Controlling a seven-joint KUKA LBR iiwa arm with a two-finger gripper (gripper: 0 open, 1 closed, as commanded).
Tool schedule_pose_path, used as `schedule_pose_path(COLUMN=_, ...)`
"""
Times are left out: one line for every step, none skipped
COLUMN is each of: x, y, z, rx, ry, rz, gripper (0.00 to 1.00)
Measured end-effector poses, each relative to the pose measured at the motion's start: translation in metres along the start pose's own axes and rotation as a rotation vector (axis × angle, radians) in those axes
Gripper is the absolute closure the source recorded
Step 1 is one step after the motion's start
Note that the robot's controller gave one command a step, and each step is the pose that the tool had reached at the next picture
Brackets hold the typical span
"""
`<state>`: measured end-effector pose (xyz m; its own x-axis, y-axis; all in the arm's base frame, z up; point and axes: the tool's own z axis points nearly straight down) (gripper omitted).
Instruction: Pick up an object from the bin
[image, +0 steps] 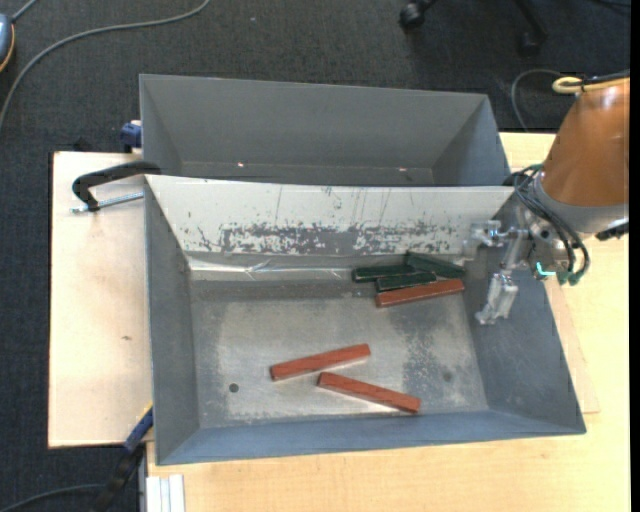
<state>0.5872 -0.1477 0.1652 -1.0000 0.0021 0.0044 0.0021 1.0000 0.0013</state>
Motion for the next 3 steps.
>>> schedule_pose_path(x=-0.002, y=0.087, z=0.045, rx=-0.005, ry=-0.001, rz=0.107, gripper=0.0)
schedule_pose_path(x=-0.004, y=0.138, z=0.093, rx=-0.003, ry=-0.004, rz=0.304, gripper=0.0)
schedule_pose_path(x=-0.008, y=0.135, z=0.088, rx=-0.002, ry=-0.022, rz=0.305, gripper=1.0)
